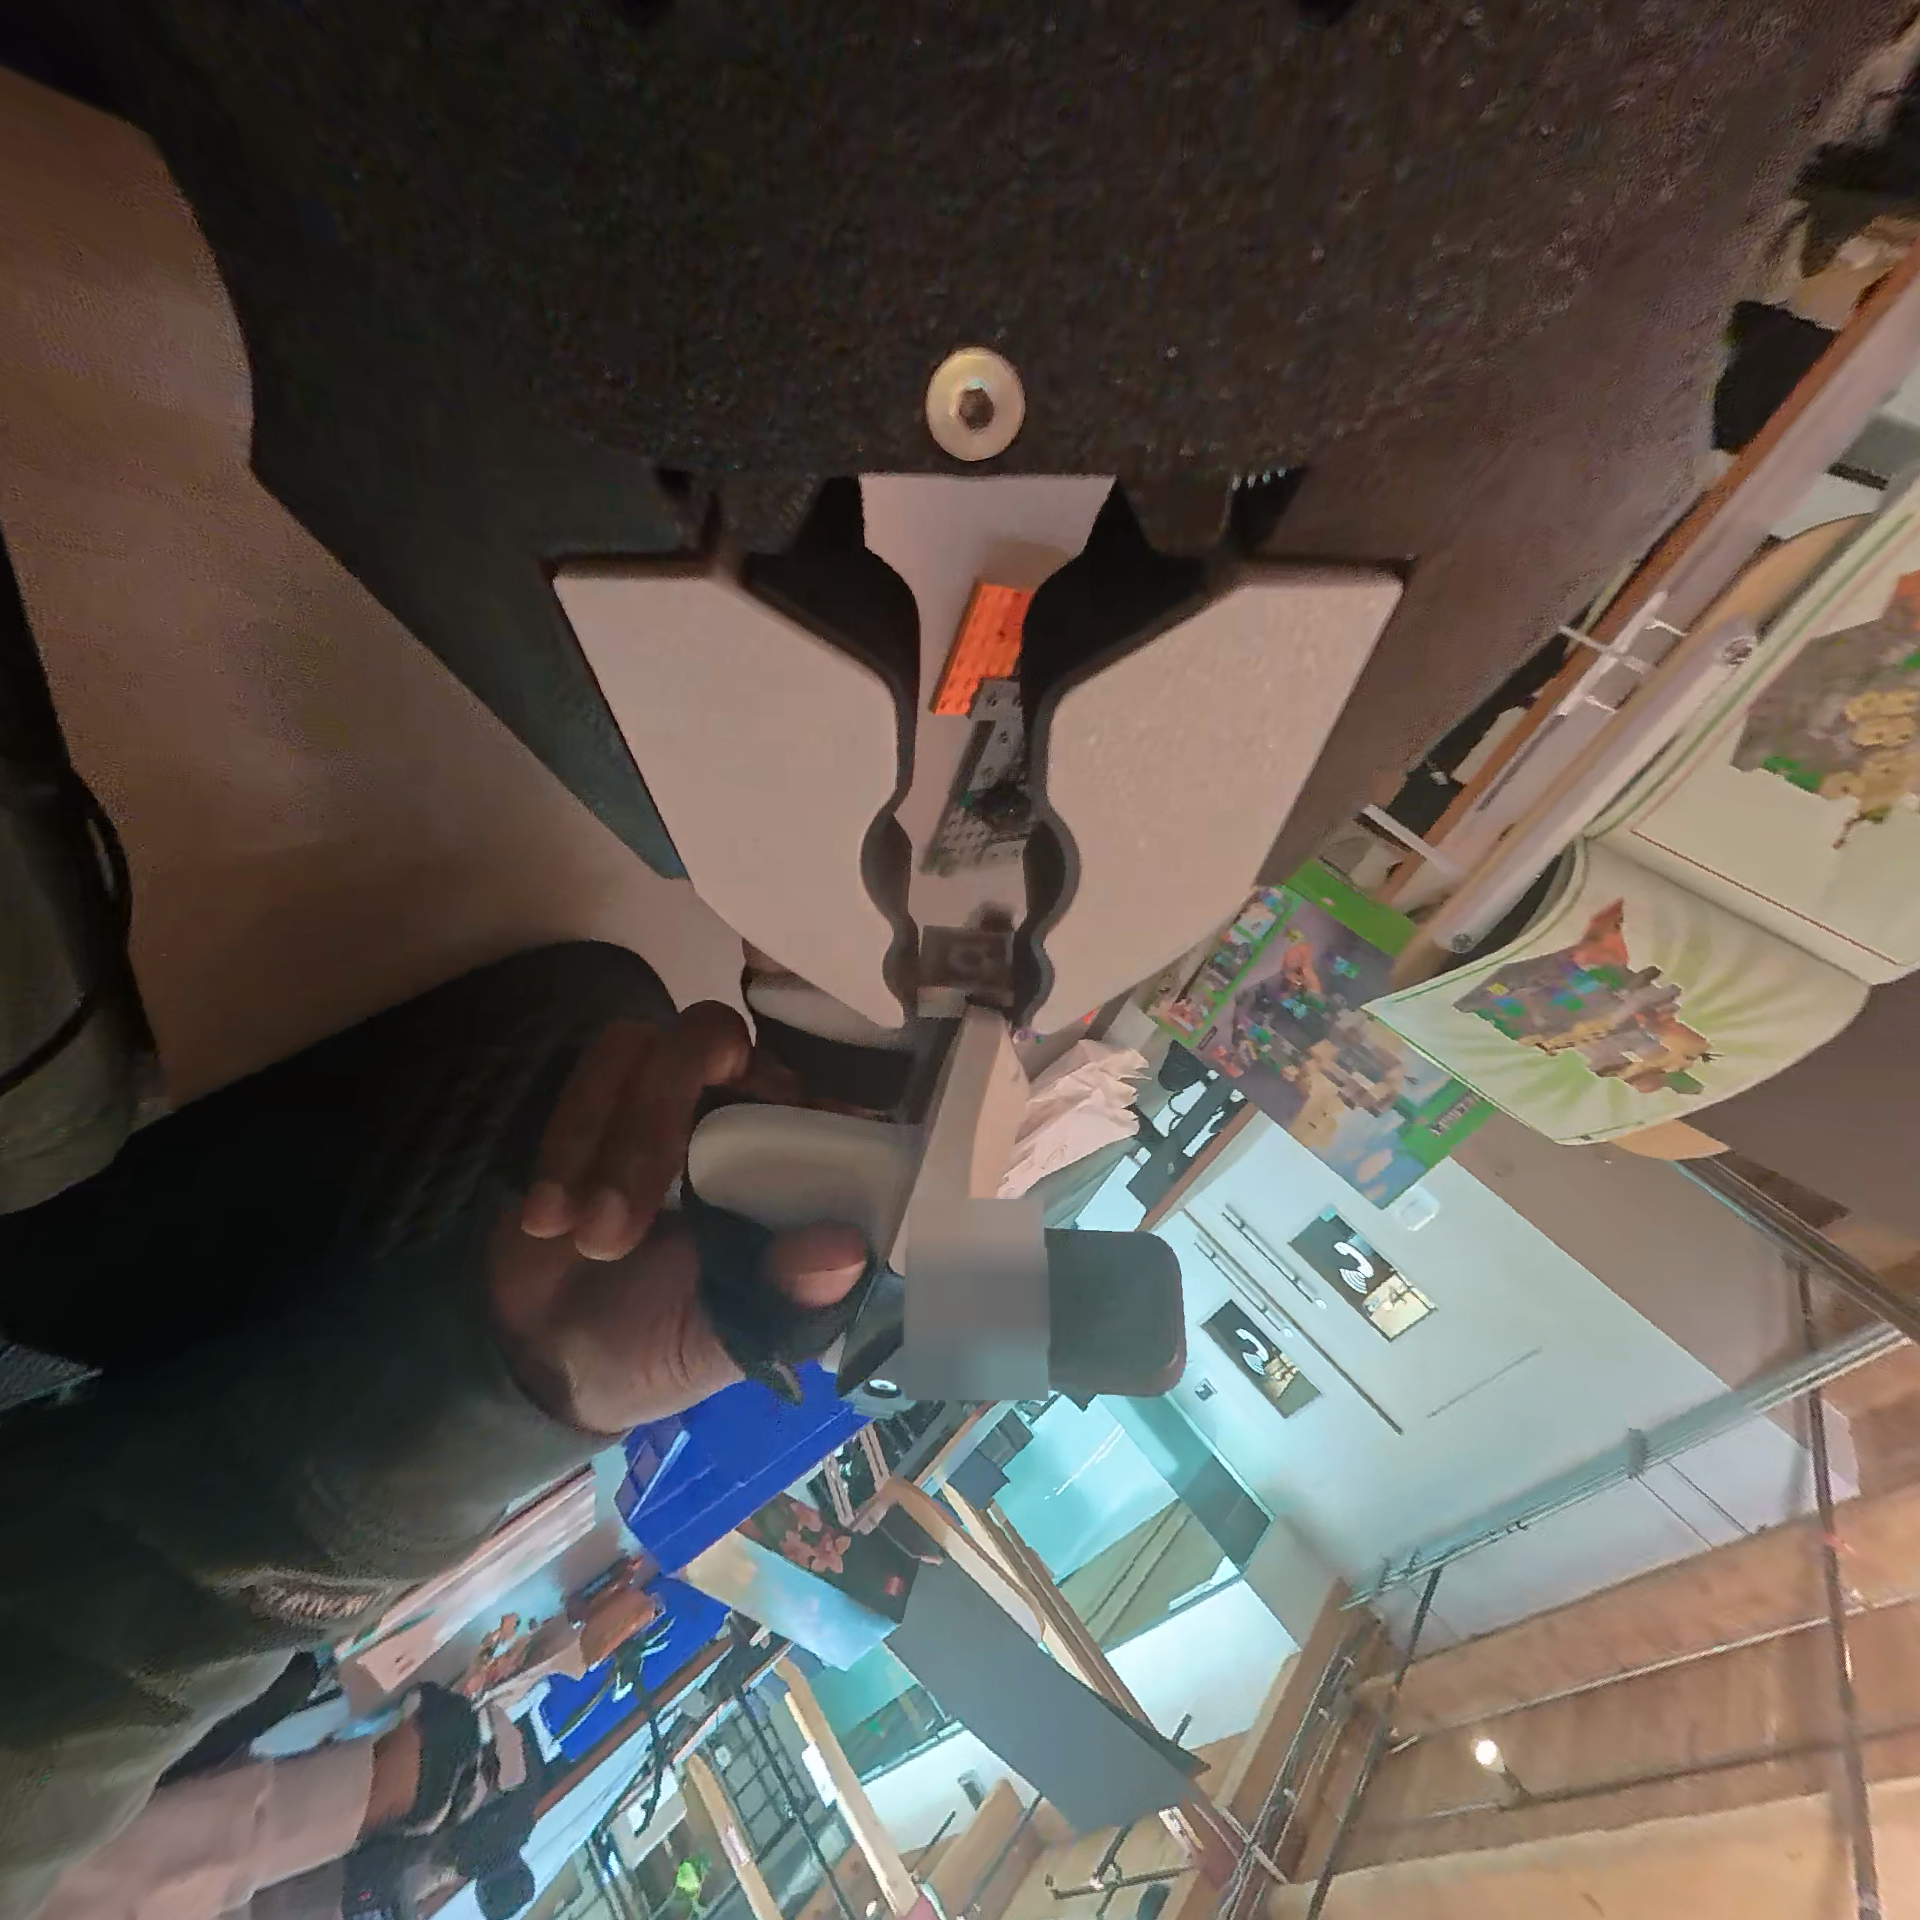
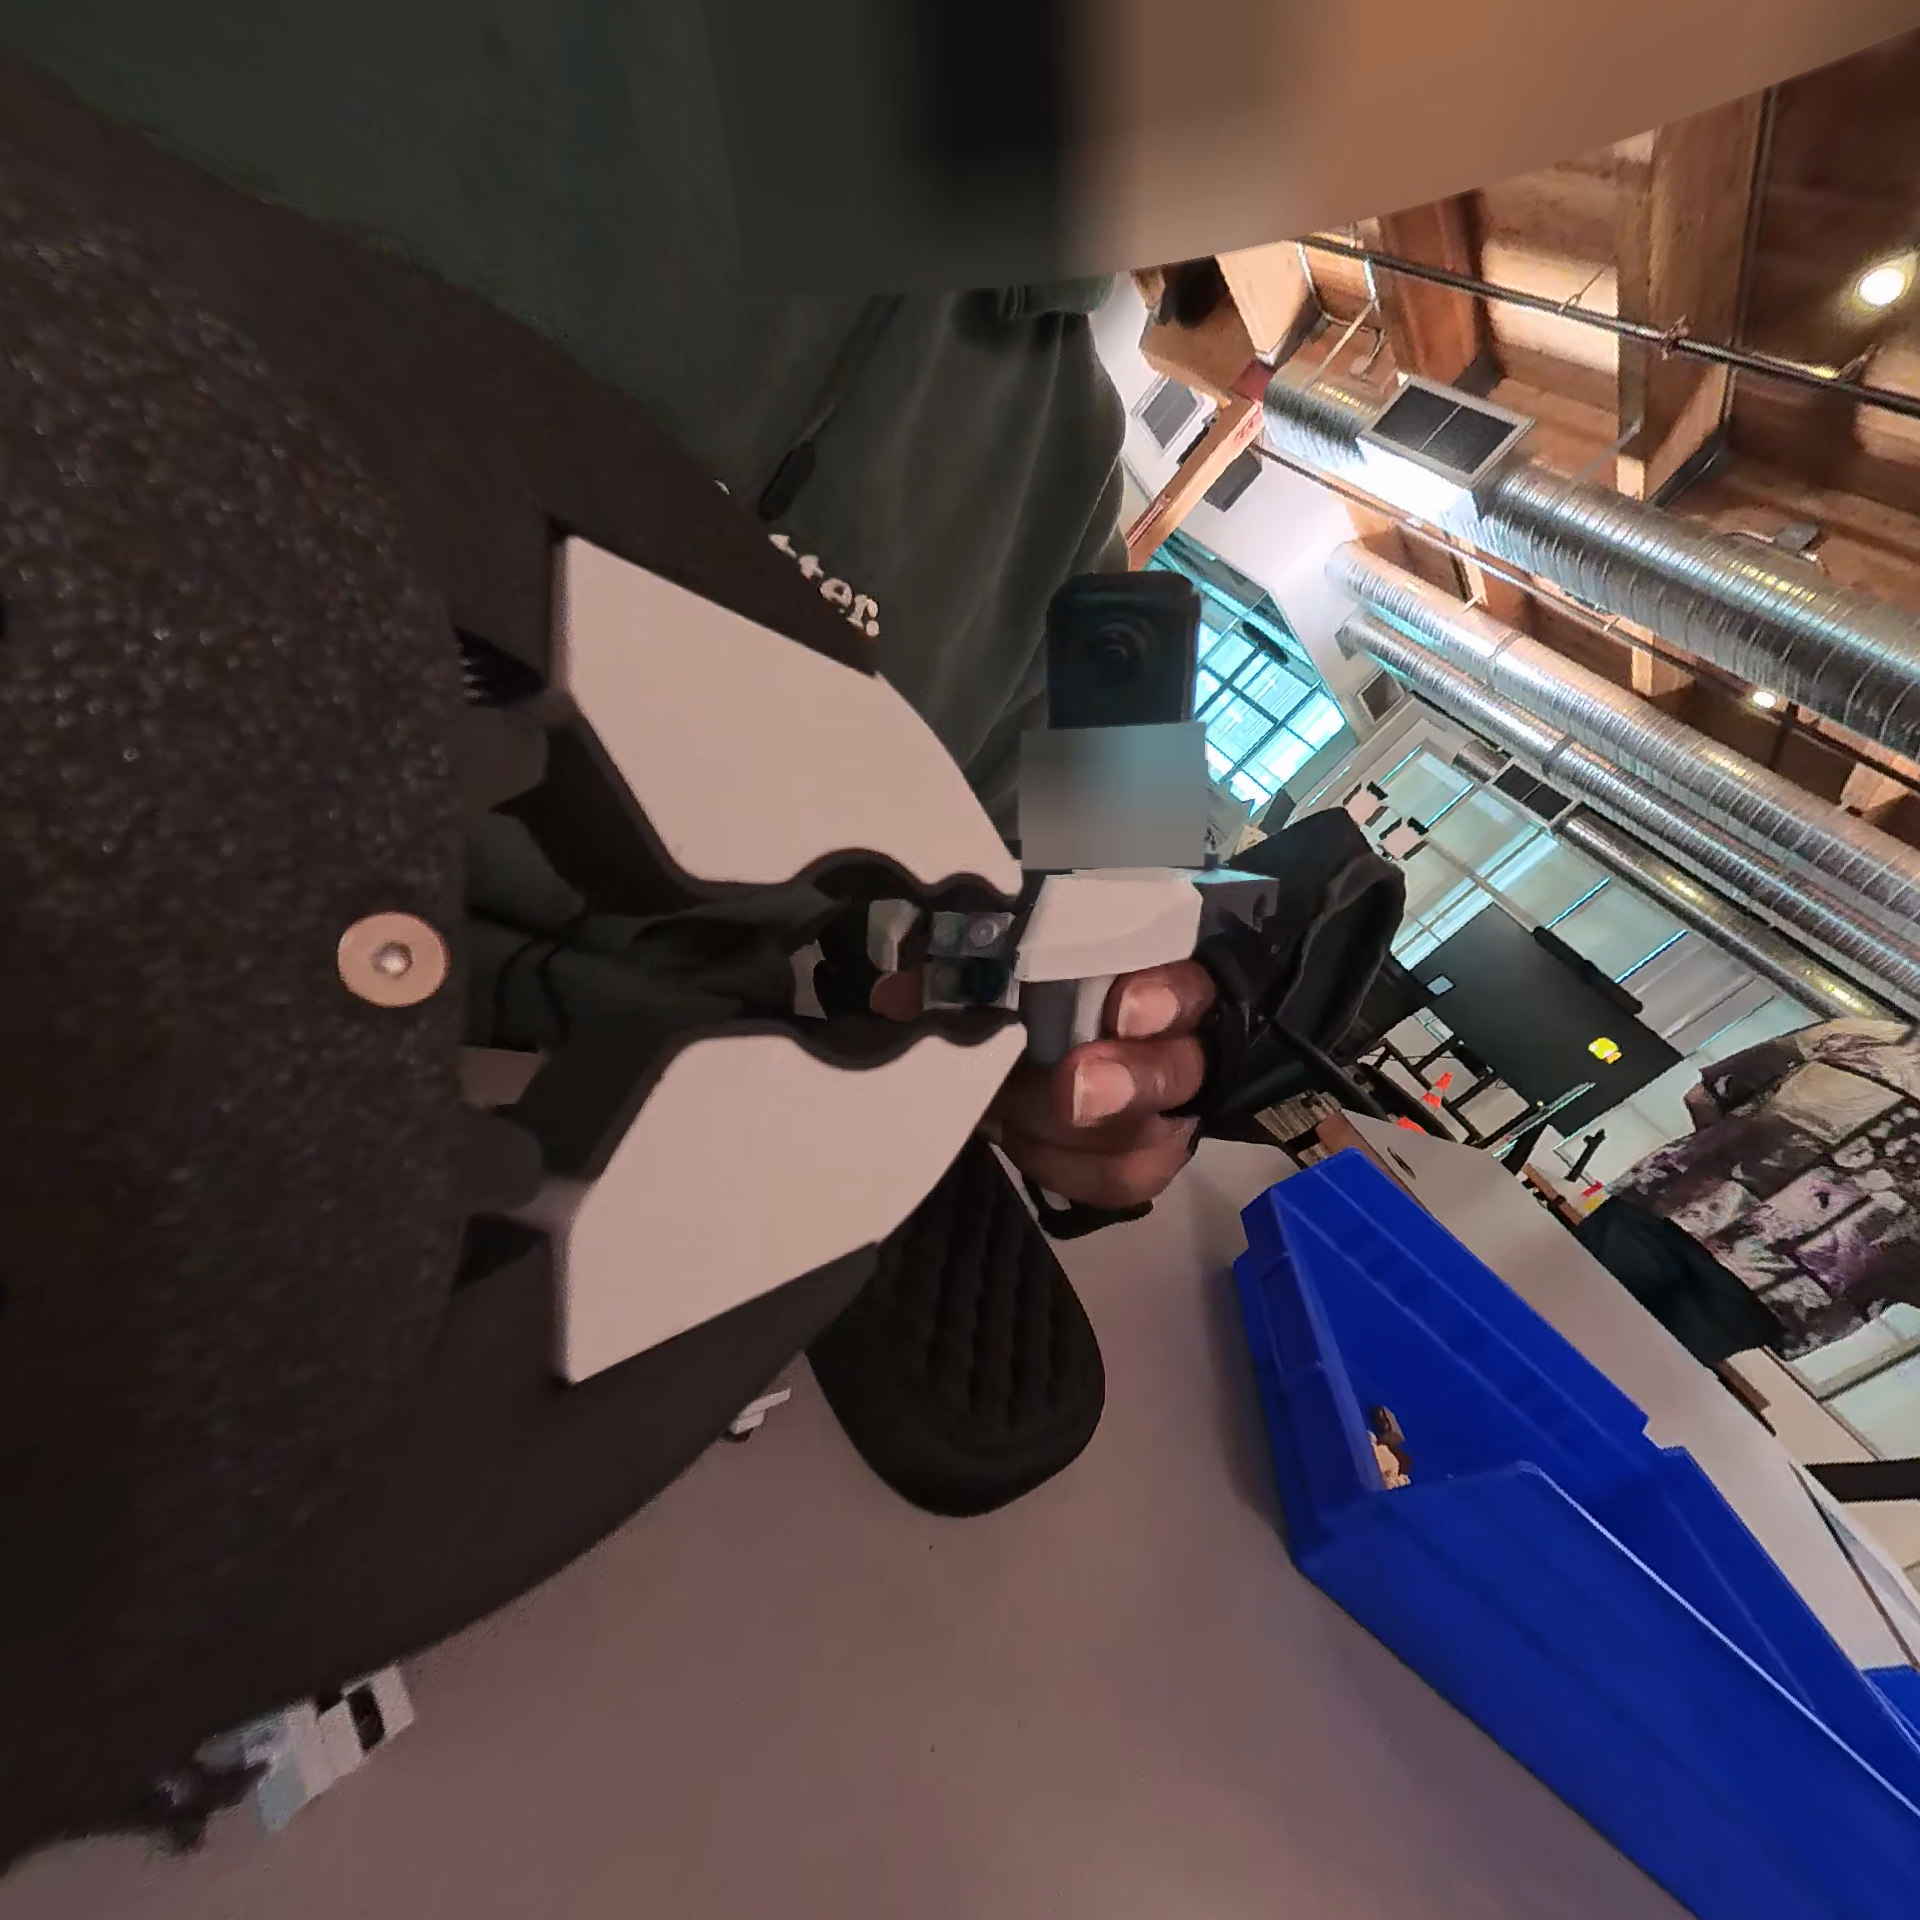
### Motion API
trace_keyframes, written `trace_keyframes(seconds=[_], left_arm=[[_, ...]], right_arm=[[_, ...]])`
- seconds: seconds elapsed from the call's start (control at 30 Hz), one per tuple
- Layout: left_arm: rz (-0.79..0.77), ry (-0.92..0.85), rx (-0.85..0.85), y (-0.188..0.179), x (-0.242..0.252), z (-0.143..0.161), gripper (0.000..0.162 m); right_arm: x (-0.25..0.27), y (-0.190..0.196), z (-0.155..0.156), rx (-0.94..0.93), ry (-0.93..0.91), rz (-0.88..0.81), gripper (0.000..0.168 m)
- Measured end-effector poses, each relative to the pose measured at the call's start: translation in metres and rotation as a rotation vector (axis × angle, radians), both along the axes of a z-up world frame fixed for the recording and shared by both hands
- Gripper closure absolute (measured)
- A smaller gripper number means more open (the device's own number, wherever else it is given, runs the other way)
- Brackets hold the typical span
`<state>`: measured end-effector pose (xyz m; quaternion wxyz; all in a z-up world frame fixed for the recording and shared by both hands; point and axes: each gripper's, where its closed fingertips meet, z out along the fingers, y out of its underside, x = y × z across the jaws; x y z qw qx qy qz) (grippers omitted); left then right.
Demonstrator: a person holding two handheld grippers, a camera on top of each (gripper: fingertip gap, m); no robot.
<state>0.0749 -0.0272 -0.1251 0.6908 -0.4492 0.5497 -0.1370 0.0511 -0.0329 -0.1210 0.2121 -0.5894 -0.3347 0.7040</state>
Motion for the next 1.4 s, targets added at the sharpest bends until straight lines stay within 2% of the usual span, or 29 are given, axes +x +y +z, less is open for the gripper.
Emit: trace_keyframes(seconds=[0.17, 0.5, 0.67, 0.9, 1.03, 1.2, 1.4], left_arm=[[0.066, 0.065, 0.100, 0.000, -0.001, -0.002, 0.145], [-0.119, 0.026, -0.135, -0.019, 0.004, -0.012, 0.145], [-0.228, 0.099, -0.271, -0.023, 0.009, -0.035, 0.145], [-0.391, 0.325, -0.431, -0.021, 0.016, -0.073, 0.145], [-0.345, 0.336, -0.453, -0.001, 0.008, -0.080, 0.145], [-0.298, 0.302, -0.443, 0.010, 0.010, -0.078, 0.145], [-0.232, 0.325, -0.365, 0.014, 0.008, -0.081, 0.145]], right_arm=[[0.001, -0.001, -0.003, 0.044, -0.018, -0.011, 0.152], [0.007, -0.018, -0.014, 0.041, -0.038, 0.112, 0.152], [0.015, -0.020, -0.036, 0.103, -0.128, 0.202, 0.152], [0.041, -0.012, -0.085, 0.372, -0.399, 0.408, 0.153], [0.054, 0.001, -0.099, 0.451, -0.492, 0.396, 0.153], [0.045, 0.009, -0.106, 0.604, -0.534, 0.304, 0.152], [0.039, 0.012, -0.102, 0.658, -0.522, 0.239, 0.136]])
